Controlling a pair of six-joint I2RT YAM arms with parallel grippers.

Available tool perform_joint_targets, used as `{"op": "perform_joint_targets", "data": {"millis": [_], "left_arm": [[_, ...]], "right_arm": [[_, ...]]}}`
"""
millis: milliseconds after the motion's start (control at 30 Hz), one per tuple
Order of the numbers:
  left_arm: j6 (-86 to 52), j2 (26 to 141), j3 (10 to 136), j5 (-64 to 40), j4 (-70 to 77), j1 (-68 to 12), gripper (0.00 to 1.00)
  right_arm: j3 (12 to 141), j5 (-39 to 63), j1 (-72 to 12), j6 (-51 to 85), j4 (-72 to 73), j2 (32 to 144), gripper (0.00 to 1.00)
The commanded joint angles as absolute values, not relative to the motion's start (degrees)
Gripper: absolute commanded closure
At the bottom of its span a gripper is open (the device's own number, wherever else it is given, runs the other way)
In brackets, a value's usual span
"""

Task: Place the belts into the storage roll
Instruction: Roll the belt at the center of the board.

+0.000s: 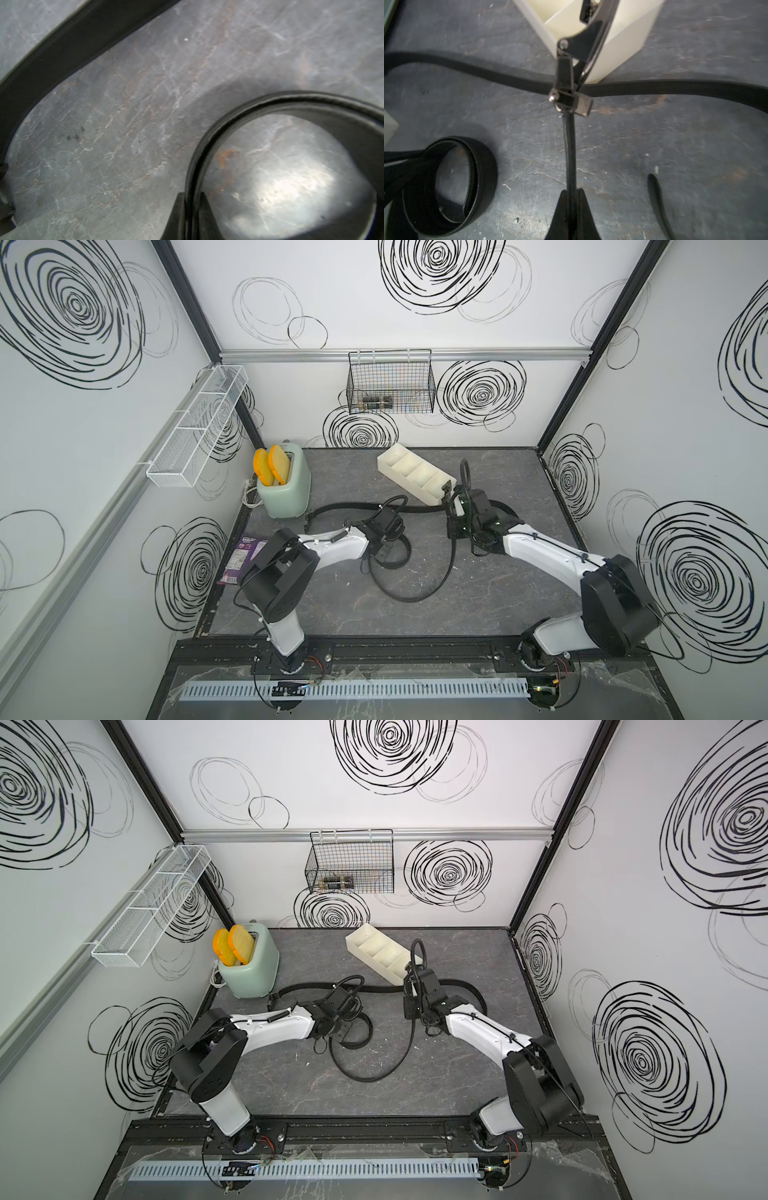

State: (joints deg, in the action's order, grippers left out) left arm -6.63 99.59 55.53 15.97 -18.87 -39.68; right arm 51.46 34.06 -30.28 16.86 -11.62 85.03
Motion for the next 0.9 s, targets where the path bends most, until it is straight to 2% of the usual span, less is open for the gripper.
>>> {"op": "perform_joint_targets", "data": {"millis": [0, 333, 367, 433, 567, 667, 867], "left_arm": [[-5.3, 100.9, 53.0, 12.4, -23.2, -41.8, 1.00], [-5.8, 101.7, 52.4, 12.2, -22.9, -43.9, 1.00], [-5.8, 101.8, 52.4, 12.0, -22.9, -43.9, 1.00], [-5.8, 102.0, 52.4, 11.9, -22.9, -43.9, 1.00], [-5.8, 102.3, 52.3, 11.9, -22.6, -43.9, 1.00], [-5.8, 102.3, 52.4, 11.8, -22.7, -43.9, 1.00], [-5.9, 102.2, 52.4, 11.8, -22.5, -43.8, 1.00]], "right_arm": [[56.3, 36.0, -32.7, 6.9, -10.1, 90.2, 1.00], [63.5, 42.0, -34.3, -2.2, -13.0, 104.6, 1.00], [64.1, 41.8, -34.4, -2.5, -13.6, 105.7, 0.96], [65.6, 41.5, -34.3, -2.6, -15.1, 107.7, 0.71], [66.3, 40.4, -32.7, 2.5, -13.6, 106.6, 0.52], [63.9, 36.3, -30.8, 12.7, -13.0, 102.0, 0.44], [54.2, 27.4, -32.3, 30.8, -19.3, 88.0, 0.39]]}}
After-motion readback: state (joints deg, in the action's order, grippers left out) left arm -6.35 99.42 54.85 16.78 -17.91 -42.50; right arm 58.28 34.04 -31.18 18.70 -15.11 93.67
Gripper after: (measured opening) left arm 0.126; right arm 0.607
